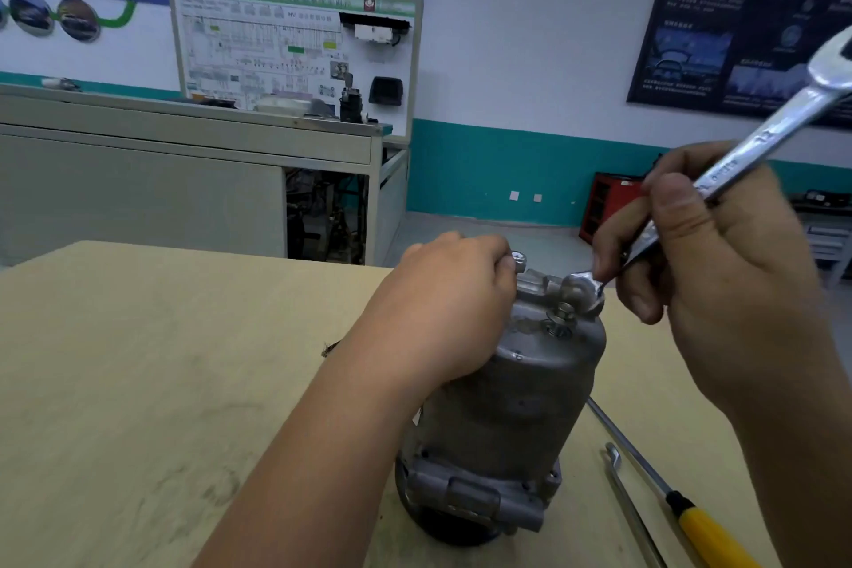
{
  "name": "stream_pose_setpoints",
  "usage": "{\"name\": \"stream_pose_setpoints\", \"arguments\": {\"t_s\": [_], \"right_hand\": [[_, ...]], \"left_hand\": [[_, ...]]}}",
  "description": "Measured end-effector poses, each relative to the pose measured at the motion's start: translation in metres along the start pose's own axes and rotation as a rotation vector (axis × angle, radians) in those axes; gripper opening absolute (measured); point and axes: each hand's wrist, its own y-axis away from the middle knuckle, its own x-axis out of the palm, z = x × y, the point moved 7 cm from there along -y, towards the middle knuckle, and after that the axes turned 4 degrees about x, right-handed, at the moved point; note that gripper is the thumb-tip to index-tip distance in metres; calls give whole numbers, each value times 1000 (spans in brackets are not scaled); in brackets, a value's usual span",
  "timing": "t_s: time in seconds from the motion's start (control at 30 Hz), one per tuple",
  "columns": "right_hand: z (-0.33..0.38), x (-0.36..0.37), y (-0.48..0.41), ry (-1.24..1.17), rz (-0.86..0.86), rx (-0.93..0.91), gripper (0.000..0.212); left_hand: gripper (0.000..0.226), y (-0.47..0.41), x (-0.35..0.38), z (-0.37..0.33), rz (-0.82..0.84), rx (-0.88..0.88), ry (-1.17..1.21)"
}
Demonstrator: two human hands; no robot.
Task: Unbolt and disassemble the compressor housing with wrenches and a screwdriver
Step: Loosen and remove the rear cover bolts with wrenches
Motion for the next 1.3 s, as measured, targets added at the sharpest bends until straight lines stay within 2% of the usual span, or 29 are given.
{"name": "stream_pose_setpoints", "arguments": {"t_s": [0.47,1.07,1.3], "right_hand": [[6,5,11,25,-38,-54,11],[-3,13,13,-39,-15,99,23],[-4,17,7,-28,82,167,24]], "left_hand": [[31,-1,1,0,5,-3,-4],[30,0,1,-2,20,-13,-15],[28,2,-1,-2,13,-24,-17]]}}
